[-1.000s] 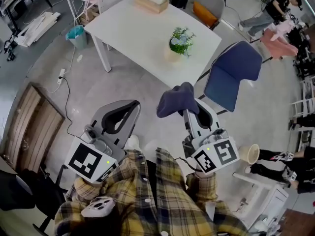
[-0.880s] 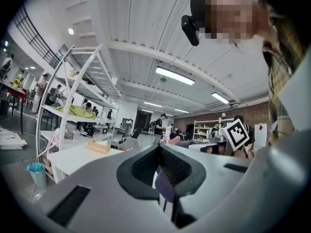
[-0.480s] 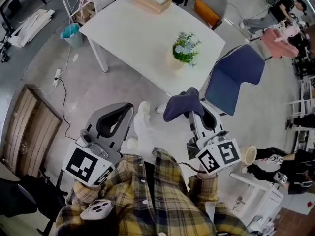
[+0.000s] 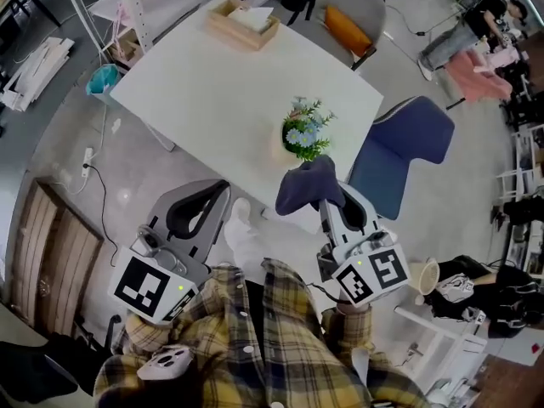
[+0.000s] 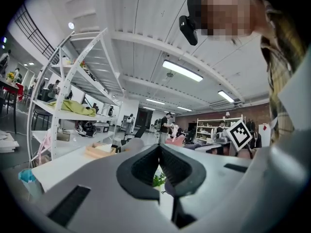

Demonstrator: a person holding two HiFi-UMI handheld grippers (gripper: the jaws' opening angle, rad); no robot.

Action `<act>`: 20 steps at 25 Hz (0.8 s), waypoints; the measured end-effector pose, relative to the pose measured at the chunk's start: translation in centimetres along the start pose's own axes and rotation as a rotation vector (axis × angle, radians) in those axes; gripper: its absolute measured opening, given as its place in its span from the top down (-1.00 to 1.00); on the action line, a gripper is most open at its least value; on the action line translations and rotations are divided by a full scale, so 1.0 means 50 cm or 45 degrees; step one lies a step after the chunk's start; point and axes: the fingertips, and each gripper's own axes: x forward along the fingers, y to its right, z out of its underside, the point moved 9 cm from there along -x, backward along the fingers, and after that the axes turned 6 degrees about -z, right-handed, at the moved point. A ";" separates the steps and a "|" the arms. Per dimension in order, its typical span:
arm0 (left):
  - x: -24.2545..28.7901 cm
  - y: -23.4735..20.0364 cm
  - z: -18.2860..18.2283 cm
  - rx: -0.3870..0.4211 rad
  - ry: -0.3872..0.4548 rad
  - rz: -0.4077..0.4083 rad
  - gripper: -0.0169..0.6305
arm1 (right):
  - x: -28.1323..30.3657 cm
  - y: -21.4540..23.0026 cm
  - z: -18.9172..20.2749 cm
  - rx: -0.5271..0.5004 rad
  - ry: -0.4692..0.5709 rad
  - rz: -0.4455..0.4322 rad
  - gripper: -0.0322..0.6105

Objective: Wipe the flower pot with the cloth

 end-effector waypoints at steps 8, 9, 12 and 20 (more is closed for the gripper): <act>0.204 -0.062 -0.051 0.031 -0.017 0.110 0.92 | 0.044 0.133 -0.093 0.052 0.089 0.077 0.85; 0.225 -0.066 -0.055 0.033 -0.022 0.127 0.92 | 0.043 0.146 -0.105 0.052 0.105 0.094 0.85; 0.284 -0.074 -0.059 0.034 -0.040 0.172 0.92 | 0.041 0.182 -0.131 0.045 0.135 0.139 0.85; 0.399 -0.082 -0.054 0.018 -0.095 0.320 0.92 | 0.023 0.239 -0.153 0.059 0.167 0.298 0.85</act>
